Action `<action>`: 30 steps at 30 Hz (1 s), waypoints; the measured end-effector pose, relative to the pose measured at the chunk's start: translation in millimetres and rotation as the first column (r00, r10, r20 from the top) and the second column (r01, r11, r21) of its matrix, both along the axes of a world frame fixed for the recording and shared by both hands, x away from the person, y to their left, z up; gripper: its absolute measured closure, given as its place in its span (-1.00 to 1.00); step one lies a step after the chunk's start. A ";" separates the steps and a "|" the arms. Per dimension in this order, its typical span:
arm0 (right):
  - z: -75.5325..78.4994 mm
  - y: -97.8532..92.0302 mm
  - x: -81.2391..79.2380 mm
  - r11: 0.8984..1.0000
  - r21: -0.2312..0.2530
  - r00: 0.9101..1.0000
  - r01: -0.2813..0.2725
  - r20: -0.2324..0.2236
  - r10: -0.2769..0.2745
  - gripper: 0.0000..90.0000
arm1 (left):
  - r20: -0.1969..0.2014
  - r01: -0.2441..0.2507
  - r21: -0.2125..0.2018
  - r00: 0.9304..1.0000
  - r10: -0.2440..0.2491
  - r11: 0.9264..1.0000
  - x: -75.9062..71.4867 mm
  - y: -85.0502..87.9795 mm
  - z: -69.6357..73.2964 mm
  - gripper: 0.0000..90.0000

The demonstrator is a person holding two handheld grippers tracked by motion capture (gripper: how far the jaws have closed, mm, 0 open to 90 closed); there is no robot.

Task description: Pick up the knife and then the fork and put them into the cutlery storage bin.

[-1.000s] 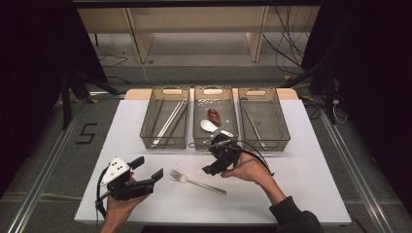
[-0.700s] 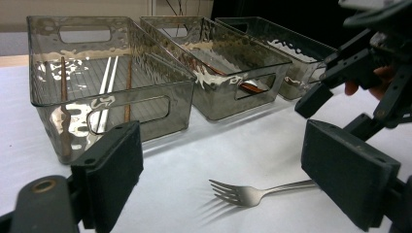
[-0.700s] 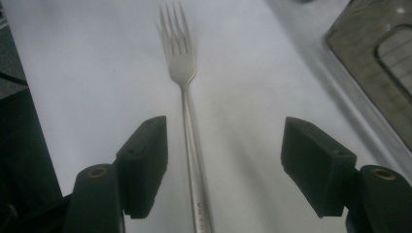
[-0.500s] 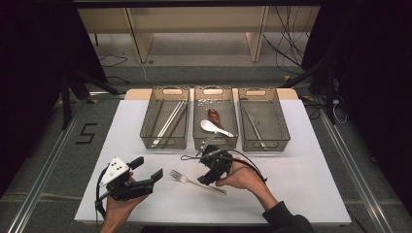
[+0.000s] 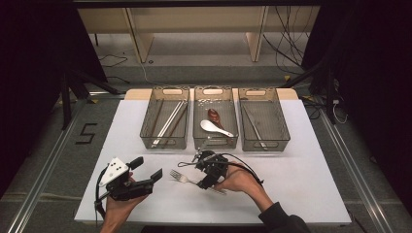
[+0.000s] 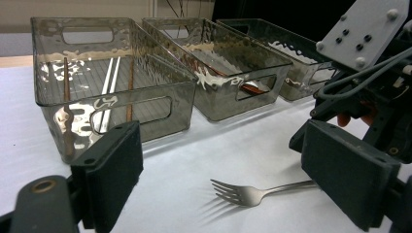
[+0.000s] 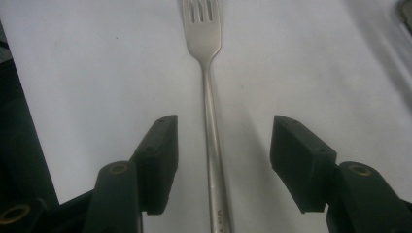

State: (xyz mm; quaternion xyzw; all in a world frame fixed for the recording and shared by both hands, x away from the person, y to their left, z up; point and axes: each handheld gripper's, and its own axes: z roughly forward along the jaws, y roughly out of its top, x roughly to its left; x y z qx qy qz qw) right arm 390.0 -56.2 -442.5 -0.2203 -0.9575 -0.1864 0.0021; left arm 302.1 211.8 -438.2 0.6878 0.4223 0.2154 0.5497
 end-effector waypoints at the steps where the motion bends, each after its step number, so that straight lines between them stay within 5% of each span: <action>1: -1.7 0.2 0.2 1.000 -0.004 1.000 -0.008 0.001 0.008 0.02 | 0.001 0.000 0.000 1.000 0.000 1.000 0.0 0.1 0.0 -0.68; 30: -17.8 6.8 -3.3 0.995 -0.089 0.999 -0.055 -0.001 0.055 0.62 | 0.000 0.002 -0.002 1.000 -0.002 1.000 -0.2 -0.4 0.1 -0.68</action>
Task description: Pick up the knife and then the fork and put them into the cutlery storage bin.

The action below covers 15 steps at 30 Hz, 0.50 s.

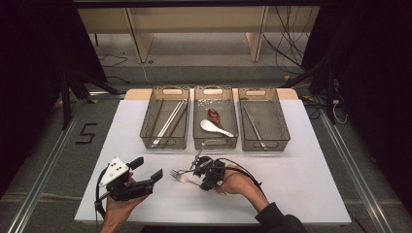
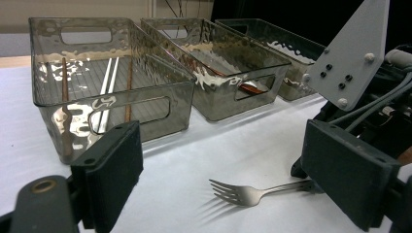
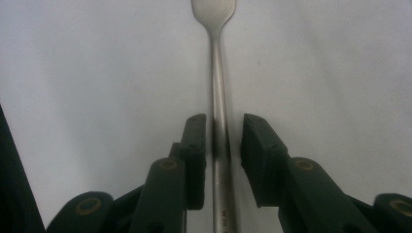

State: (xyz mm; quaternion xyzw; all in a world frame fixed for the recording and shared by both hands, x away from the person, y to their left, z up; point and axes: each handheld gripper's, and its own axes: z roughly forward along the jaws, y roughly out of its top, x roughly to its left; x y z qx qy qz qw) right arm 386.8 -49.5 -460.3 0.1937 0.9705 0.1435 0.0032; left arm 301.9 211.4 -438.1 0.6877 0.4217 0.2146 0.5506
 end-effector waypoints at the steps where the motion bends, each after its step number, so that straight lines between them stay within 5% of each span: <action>1: 0.0 0.0 0.0 1.000 -0.002 1.000 0.000 0.002 0.000 0.63 | 0.000 0.000 -0.001 1.000 0.000 1.000 0.0 0.0 0.0 -0.67; 15: 0.8 6.1 -0.3 0.999 -0.046 1.000 -0.015 0.011 0.016 0.70 | -0.002 -0.001 0.001 1.000 0.001 1.000 0.4 0.0 -0.2 -0.68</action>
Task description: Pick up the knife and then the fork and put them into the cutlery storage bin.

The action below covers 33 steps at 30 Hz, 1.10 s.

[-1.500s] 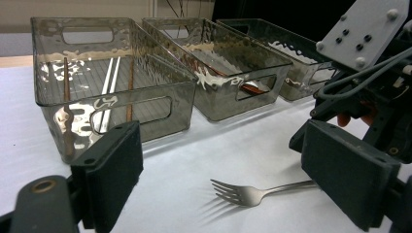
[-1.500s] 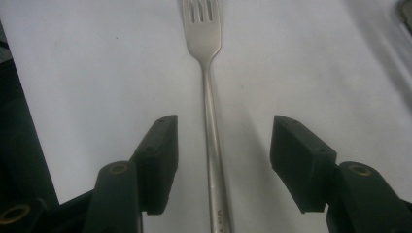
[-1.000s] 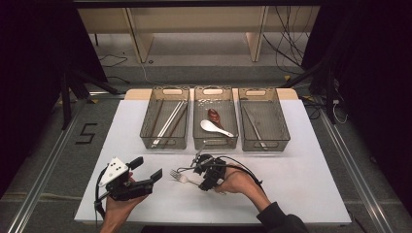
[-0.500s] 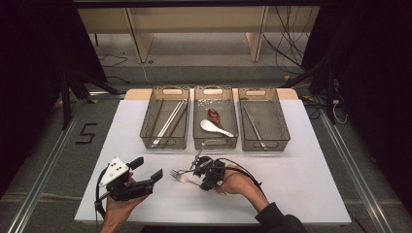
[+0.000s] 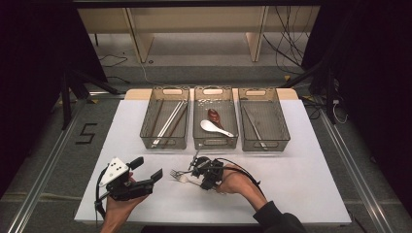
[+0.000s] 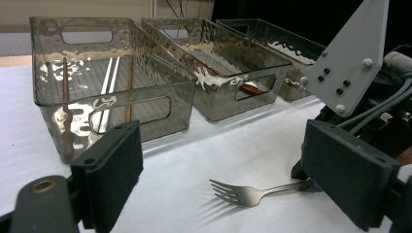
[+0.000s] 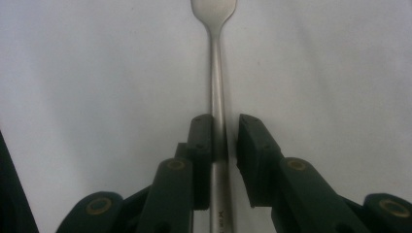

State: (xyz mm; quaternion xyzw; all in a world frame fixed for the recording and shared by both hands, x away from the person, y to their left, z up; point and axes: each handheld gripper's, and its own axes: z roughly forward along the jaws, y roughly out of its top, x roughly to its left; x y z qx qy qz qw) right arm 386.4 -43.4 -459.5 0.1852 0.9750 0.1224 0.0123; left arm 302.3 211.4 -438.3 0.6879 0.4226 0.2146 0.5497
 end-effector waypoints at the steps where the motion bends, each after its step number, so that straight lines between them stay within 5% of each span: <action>1: 0.1 0.4 0.3 1.000 -0.003 1.000 -0.001 -0.003 0.001 0.70 | 0.000 0.000 -0.001 1.000 0.000 1.000 0.0 -0.2 0.0 -0.68; 33: 4.0 -0.9 7.1 0.999 0.003 0.998 -0.035 -0.047 0.035 0.86 | 0.000 0.002 0.002 1.000 -0.002 1.000 0.2 -0.2 -0.2 -0.68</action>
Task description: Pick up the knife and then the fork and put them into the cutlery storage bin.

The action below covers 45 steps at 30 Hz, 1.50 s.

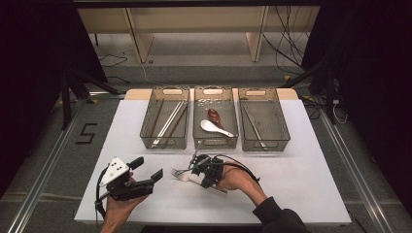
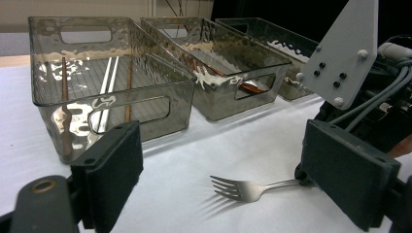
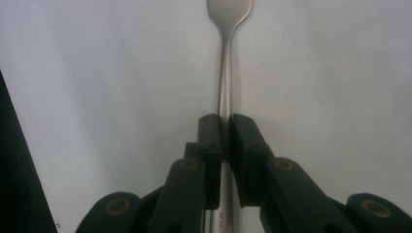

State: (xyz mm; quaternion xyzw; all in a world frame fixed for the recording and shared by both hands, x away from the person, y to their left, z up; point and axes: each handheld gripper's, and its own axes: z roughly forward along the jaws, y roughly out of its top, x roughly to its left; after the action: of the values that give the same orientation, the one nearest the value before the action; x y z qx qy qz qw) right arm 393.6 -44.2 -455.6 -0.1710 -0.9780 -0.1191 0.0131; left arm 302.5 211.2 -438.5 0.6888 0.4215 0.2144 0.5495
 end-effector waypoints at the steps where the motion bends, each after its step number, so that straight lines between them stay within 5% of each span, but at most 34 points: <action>1: 0.4 -0.4 0.0 1.000 0.004 1.000 0.004 0.003 -0.004 0.86 | 0.000 -0.001 -0.001 1.000 0.001 1.000 0.1 -0.1 -0.1 -0.67; 7: 4.5 -4.0 2.4 1.000 0.015 1.000 0.011 0.005 -0.011 0.86 | -0.001 -0.001 -0.001 1.000 0.001 1.000 0.0 0.0 -0.1 -0.67; 21: 28.5 -30.0 10.0 0.990 0.122 0.997 0.073 0.012 -0.075 0.86 | -0.001 0.002 0.002 1.000 -0.002 1.000 0.2 -0.6 -0.3 -0.68; 33: 63.3 -63.0 24.8 0.960 0.238 0.985 0.150 0.043 -0.164 0.86 | -0.004 0.003 0.000 1.000 -0.003 1.000 0.6 -1.2 -0.6 -0.67; 45: 95.3 -103.5 50.1 0.913 0.313 0.953 0.261 0.068 -0.296 0.86 | -0.005 0.003 0.001 1.000 -0.003 1.000 0.9 -0.3 -0.5 -0.67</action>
State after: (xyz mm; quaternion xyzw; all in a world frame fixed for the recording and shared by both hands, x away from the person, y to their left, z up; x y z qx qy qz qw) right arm 443.7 -147.7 -360.3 -0.2976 -0.9132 -0.2764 -0.0339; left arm 303.4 210.9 -439.0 0.6903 0.4216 0.2121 0.5485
